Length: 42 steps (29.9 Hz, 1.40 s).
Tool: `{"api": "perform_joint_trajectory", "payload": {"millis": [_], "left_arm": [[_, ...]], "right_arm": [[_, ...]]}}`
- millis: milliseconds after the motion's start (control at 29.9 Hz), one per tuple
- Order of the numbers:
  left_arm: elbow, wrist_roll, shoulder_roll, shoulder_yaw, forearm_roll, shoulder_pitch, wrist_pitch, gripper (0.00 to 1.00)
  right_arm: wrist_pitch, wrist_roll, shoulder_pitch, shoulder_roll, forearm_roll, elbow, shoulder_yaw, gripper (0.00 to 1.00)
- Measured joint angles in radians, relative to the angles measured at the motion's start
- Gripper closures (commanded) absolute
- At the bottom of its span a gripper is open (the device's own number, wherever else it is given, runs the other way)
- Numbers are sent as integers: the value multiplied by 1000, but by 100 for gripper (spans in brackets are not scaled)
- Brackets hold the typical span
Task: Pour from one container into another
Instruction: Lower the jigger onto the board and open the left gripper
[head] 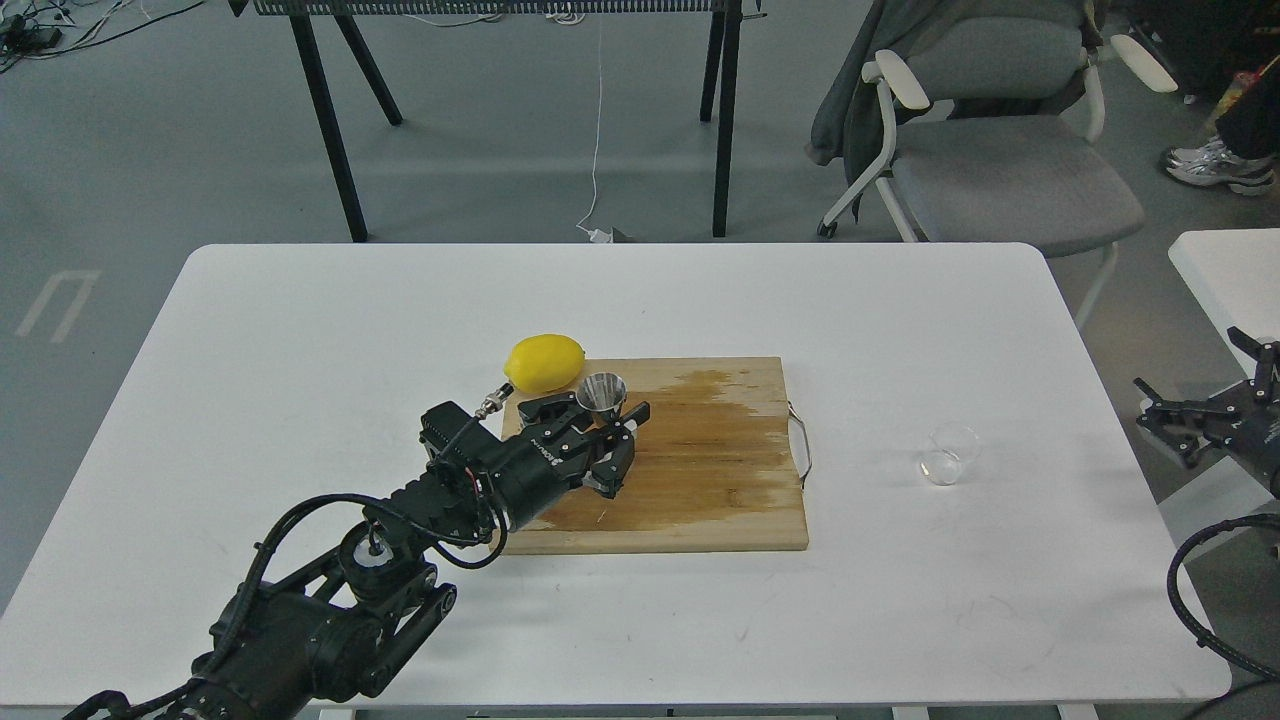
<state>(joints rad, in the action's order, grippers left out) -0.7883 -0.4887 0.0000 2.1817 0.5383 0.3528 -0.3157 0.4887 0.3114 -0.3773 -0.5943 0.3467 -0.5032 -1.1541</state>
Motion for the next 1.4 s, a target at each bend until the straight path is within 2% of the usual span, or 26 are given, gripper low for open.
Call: {"api": "perform_joint_trajectory", "payload": {"millis": [769, 869, 1036, 1404], "left_arm": [[-2, 0, 0, 0, -1, 0, -3, 46], [-4, 0, 0, 0, -1, -1, -4, 42], [-8, 0, 0, 0, -1, -3, -5, 29], [-14, 0, 0, 0, -1, -4, -5, 18]], "right_arm": [[0, 0, 0, -1, 0, 2, -1, 0], [0, 0, 0, -1, 0, 2, -1, 0], [0, 0, 1, -1, 0, 2, -1, 0], [0, 0, 8, -2, 0, 2, -3, 0]]}}
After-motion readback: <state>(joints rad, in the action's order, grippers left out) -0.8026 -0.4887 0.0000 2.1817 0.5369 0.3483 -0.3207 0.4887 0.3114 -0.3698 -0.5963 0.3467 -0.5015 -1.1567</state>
